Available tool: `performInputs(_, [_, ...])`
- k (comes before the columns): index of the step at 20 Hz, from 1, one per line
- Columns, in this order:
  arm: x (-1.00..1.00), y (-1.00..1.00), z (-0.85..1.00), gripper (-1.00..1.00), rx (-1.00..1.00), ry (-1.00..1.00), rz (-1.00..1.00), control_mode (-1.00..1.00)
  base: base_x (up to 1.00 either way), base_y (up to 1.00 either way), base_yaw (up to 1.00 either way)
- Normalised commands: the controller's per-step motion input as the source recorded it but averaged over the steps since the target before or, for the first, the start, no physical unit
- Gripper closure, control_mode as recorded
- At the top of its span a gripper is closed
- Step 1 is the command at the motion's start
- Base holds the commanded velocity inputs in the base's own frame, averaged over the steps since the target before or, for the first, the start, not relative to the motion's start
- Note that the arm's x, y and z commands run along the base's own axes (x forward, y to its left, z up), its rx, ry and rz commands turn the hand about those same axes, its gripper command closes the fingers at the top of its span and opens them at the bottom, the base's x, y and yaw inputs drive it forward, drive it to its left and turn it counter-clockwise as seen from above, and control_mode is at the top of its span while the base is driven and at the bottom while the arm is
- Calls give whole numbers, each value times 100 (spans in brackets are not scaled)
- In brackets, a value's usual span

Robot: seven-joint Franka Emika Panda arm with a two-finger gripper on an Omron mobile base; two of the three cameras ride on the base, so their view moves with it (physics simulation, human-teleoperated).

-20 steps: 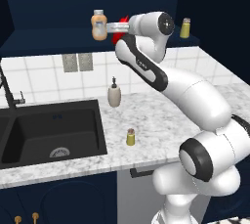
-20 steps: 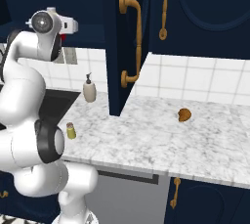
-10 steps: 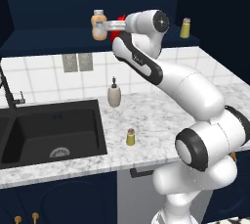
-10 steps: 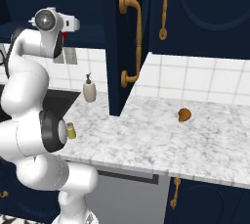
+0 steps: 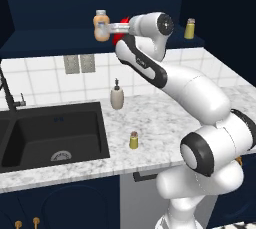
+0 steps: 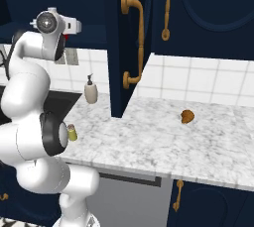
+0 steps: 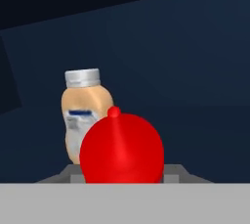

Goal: Put the shaker and condiment bottle from the counter next to their counterparts in the cabinet.

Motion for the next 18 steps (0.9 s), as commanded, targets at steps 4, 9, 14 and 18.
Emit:
performInputs(4, [17,14,-28,100,0,10,0,-100,0,0,0])
performInputs(9, [12,39,-23,-100,-2,6,0,-100,0,0,0])
performInputs(14, [15,11,-14,-100,0,3,0,-100,0,0,0])
performInputs(18, [19,0,-5,-100,0,0,0,-100,0,0,0])
